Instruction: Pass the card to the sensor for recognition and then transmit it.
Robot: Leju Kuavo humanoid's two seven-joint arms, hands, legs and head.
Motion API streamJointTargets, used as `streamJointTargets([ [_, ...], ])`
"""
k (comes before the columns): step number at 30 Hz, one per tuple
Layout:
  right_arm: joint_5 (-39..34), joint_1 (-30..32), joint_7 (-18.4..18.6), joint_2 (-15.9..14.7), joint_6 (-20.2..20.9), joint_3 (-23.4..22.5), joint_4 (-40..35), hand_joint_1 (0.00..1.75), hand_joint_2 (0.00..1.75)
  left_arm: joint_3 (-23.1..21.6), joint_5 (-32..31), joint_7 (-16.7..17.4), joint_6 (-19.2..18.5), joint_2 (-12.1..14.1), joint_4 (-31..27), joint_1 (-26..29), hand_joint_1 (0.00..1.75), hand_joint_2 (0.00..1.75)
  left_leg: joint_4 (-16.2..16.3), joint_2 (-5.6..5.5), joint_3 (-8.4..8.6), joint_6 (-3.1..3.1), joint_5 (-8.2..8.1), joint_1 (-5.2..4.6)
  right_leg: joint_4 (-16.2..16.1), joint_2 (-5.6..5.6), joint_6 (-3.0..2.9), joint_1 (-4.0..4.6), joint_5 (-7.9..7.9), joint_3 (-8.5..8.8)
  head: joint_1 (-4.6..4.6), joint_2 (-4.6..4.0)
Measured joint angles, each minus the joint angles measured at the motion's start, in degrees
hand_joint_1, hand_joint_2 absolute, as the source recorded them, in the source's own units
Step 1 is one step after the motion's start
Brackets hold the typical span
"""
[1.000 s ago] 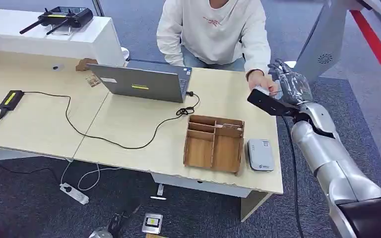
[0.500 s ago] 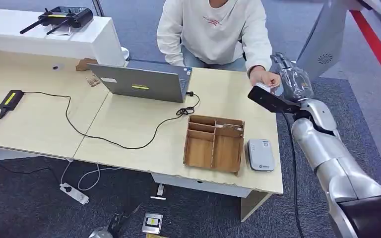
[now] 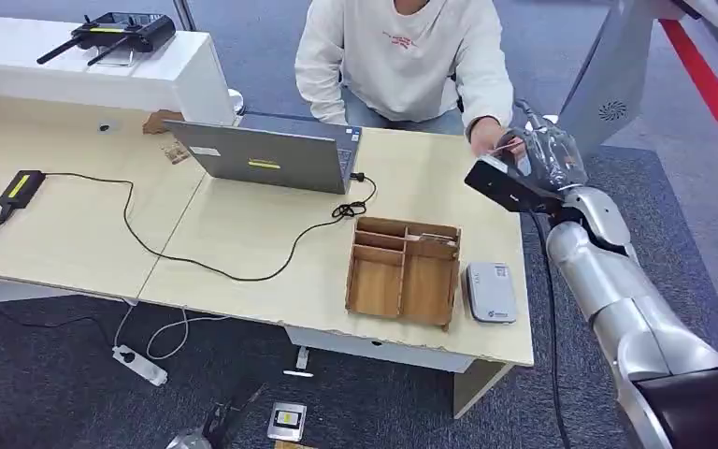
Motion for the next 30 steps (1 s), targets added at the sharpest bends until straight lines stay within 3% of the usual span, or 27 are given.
streamJointTargets([
  [26,-1.8,0.0,0.7,-1.1,0.4,-0.9,-0.1,1.75,1.75,0.0,-2.7,0.0,-0.3,0.2,0.0,-0.2,0.0,0.0,0.0,-0.01,0.01,0.0,0.0,0.0,0.0,0.0,0.0,0.0,0.0,-0.01,0.0,0.0],
  [30,-4.7,0.0,-0.9,-1.6,2.1,-1.1,-1.7,1.75,1.75,0.0,-2.8,0.0,-0.3,0.2,0.0,-0.4,0.0,0.0,0.0,0.01,0.01,0.0,0.0,0.0,0.0,0.0,0.0,0.0,0.0,-0.01,0.0,0.0],
])
